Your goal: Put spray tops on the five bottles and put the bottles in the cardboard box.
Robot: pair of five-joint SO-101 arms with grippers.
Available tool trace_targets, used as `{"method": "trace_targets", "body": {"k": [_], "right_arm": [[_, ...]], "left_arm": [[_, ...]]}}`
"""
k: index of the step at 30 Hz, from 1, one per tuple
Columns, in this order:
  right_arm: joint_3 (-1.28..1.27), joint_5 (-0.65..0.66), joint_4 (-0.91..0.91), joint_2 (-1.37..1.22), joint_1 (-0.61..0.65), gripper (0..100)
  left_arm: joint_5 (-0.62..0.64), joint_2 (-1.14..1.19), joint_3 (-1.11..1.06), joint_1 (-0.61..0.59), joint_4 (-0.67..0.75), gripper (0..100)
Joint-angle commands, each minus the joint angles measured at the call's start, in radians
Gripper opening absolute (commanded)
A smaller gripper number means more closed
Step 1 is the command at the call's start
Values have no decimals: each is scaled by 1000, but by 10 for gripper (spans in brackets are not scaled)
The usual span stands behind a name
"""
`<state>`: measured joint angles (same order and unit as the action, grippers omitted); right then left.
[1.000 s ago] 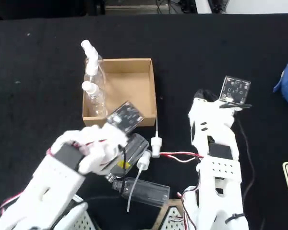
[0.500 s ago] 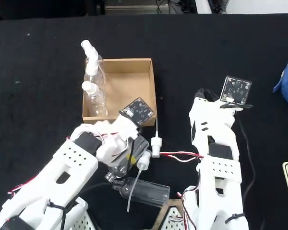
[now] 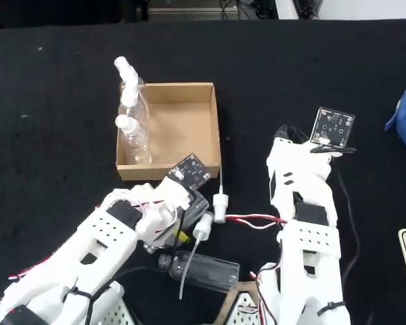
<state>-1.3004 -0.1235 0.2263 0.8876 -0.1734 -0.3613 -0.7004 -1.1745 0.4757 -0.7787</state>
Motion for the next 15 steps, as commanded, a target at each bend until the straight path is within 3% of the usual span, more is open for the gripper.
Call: {"method": "trace_targets", "body": {"k": [1, 3, 10, 15], "right_arm": [[15, 3, -32, 21, -18, 25], [13, 3, -32, 21, -18, 25], [13, 3, -32, 21, -18, 25], [12, 3, -32, 21, -18, 25]], "left_arm": [[0, -12, 27, 1, -34, 77], [0, -12, 39, 1, -61, 22], [-14, -12, 148, -35, -273, 50], [-219, -12, 274, -199, -453, 50]]}}
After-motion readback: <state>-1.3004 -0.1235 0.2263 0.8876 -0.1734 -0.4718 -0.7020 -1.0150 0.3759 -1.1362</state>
